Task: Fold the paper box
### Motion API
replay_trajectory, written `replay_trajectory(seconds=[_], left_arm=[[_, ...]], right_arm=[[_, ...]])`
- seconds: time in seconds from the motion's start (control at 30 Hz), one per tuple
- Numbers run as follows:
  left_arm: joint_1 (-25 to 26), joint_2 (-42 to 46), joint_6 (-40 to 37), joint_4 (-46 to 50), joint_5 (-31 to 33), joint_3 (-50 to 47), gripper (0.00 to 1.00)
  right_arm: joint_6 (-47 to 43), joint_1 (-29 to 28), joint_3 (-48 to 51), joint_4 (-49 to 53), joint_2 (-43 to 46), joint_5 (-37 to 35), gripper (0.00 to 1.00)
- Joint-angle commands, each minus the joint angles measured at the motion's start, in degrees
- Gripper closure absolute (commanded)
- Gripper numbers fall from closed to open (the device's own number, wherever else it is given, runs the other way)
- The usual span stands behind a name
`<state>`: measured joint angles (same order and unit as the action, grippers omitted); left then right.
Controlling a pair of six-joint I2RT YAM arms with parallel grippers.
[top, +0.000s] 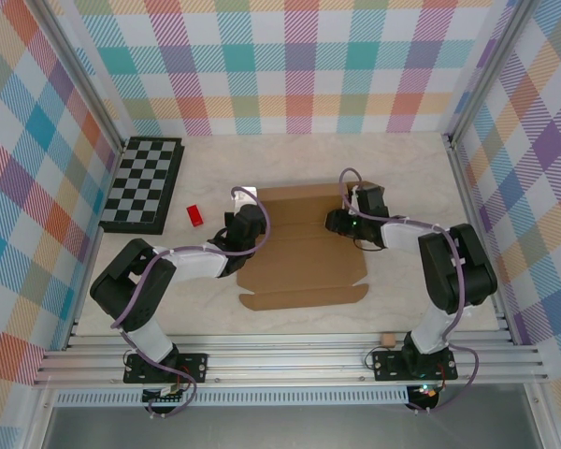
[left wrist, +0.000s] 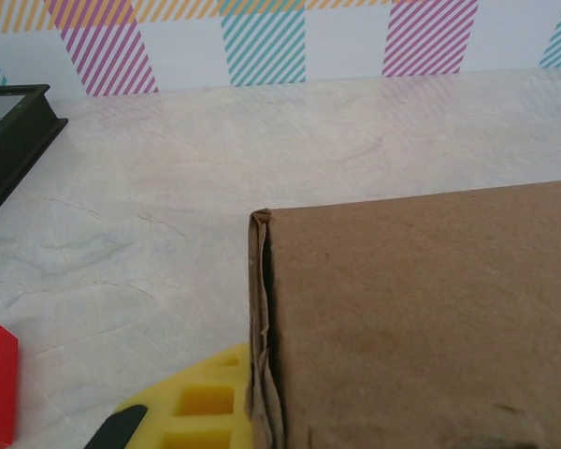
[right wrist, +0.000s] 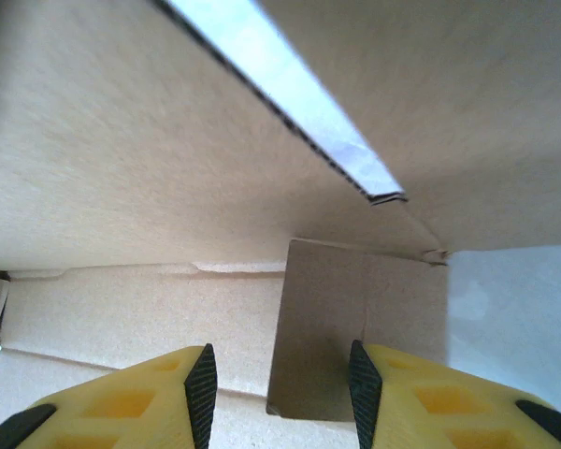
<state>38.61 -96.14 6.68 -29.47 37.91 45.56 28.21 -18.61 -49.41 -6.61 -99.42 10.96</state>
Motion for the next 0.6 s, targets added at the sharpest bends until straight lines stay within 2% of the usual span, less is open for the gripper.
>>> replay_trajectory(seconds=[0.0,0.27,0.37,0.57], left_arm=[[0.7,-0.8,1.3,4.2,-3.5,-1.3,0.99],[0.7,-0.6,1.5,4.2,-3.3,-1.4,0.99],[0.5,-0.6,1.4,4.7,-2.3,-1.2,0.99],[0.3,-0.9,1.2,5.3,-1.2,-1.0,0.99]], right_arm=[[2.4,-0.6,-0.5,-0.8,-2.7,-0.3,0.56],[3.9,-0.6,-4.5,5.5,-5.2,-2.4,0.56],[4.1,-0.6,-3.0,4.9,-2.0,-2.4,0.55],[-0.6,-0.3,-1.6,10.5,7.0,-2.2,0.47]])
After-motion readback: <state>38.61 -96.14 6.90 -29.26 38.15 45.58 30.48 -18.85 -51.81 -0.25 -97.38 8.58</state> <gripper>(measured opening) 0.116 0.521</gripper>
